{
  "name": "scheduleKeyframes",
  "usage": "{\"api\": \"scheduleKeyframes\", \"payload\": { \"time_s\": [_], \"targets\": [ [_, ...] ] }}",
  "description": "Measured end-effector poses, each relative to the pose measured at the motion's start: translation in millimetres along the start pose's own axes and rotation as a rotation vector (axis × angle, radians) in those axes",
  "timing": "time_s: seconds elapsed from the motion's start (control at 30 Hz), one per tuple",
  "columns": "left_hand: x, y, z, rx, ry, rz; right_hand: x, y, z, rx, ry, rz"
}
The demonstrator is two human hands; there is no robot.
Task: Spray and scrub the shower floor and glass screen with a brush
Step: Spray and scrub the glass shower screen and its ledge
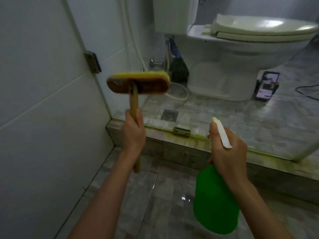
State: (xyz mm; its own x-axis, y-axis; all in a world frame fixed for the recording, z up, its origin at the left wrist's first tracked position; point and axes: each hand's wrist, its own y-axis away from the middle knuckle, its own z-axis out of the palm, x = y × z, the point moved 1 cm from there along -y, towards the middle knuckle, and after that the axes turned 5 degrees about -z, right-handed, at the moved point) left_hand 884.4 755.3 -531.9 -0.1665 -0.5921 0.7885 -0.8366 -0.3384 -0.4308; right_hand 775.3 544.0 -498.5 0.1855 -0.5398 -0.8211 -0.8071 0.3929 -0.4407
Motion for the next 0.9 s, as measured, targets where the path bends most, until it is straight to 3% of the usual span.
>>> {"api": "scheduleKeyframes", "payload": {
  "time_s": [0.1, 0.2, 0.27, 0.37, 0.5, 0.57, 0.67, 0.73, 0.9],
  "targets": [
    [-21.0, -2.6, 0.0, 0.022, 0.025, -0.043, -2.3, 2.6, 8.3, -0.025, -0.028, 0.004],
    [-69.3, 56.0, 7.2, -0.215, -0.076, -0.199, -6.4, 5.5, 16.2, -0.035, -0.057, -0.001],
    [-86.0, 72.7, 3.6, -0.326, -0.199, -0.156, -8.9, 5.1, 18.5, -0.034, -0.071, -0.014],
    [-72.5, 34.4, -13.2, -0.194, -0.168, -0.067, -10.3, 4.5, 21.9, -0.048, -0.066, -0.011],
    [-34.2, -33.3, -26.6, 0.058, -0.014, -0.086, -9.3, 5.2, 31.7, -0.037, -0.040, -0.021],
    [-38.9, -17.9, -14.0, 0.040, 0.053, -0.145, -9.0, 7.4, 36.0, -0.044, -0.059, 0.007],
    [-73.4, 52.9, 7.4, -0.175, 0.026, -0.280, -7.9, 10.0, 39.2, -0.059, -0.078, 0.034],
    [-77.7, 74.7, 7.0, -0.249, -0.055, -0.221, -10.1, 5.5, 39.5, -0.062, -0.066, 0.020],
    [15.2, -5.2, -8.5, -0.064, 0.182, 0.002, -30.8, -19.6, 36.5, -0.057, -0.034, -0.043]
  ]
}}
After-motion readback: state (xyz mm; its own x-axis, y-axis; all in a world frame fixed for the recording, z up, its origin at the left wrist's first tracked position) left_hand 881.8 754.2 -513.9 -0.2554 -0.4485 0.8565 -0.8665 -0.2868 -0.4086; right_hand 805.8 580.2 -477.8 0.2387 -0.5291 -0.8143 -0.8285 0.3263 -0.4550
